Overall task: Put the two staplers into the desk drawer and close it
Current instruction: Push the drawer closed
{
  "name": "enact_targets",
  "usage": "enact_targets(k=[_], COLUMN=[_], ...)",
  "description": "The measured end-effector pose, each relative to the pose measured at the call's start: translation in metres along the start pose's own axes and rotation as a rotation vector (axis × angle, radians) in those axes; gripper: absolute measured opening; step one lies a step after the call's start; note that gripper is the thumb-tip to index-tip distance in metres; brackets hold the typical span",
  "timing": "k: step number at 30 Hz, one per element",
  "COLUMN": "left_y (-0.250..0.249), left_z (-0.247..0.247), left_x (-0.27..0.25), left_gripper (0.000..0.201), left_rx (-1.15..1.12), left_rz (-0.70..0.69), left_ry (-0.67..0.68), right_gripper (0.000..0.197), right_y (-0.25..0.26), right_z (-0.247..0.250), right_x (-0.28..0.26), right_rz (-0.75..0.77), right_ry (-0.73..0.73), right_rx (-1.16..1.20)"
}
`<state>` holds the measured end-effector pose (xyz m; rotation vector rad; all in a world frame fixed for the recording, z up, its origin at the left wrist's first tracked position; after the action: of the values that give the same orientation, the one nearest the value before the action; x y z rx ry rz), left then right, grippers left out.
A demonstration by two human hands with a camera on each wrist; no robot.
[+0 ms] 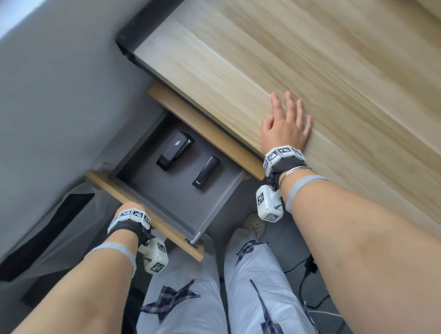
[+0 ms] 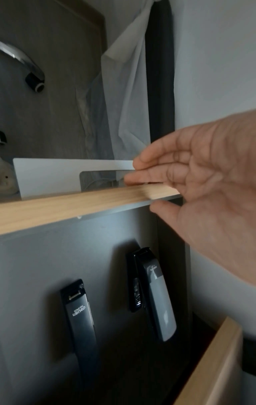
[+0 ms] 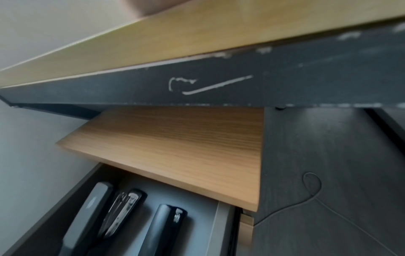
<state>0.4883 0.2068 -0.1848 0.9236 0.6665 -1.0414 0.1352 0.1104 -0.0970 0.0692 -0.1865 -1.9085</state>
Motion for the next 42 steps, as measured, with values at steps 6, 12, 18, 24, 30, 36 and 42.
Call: enact_targets(k=[6,12,18,24,30,36,42], left_y=[-0.029,-0.071,-0.115,-0.147,-0.166,-0.175,-0.174], left_z=[0.020,0.042,0.067,0.084,0.101,0.111,0.110], left_x=[0.034,0.057,0.043,0.047,0.048,0.052,0.059], left_gripper=[0.045,0.064,0.041,0.068,0.079,0.048,0.048], left_rx=[-0.523,-0.675,-0.989,-1.208,-1.153,-1.079,-1.137], left_rz=[0.103,0.071,-0.030,-0.062,-0.083,-0.110,-0.111], left_ry=[0.014,0.088,0.138,0.165,0.069,-0.009,0.014], right_gripper=[0.057,0.058,0.058,0.059,0.058,0.059,0.060], right_y=[0.000,0.000,0.000,0.001,0.002,0.003,0.002], right_z=[0.000,-0.001,0.001,0.002,0.002,0.003,0.001], right_x=[0.001,0.001,0.002,0.001,0.002,0.002,0.002], right_rz=[0.003,-0.004,0.001,-0.001,-0.001,0.005,-0.003], right_ry=[-0.028,0.003,0.012,-0.001,-0.060,-0.096,-0.024], right_rx=[0.005,-0.009,-0.009,-0.010,-0.016,-0.028,-0.006])
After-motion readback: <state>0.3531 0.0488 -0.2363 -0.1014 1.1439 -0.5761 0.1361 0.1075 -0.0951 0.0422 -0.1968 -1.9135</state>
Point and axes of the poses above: each hand's wrist, its own x-axis towards the middle knuckle, its own z-axis out of the back of the hand, y = z × x, the point moved 6 cm from there along x, towards the middle knuckle, and after that the axes turned 10 degrees about z, right-handed, at the moved point
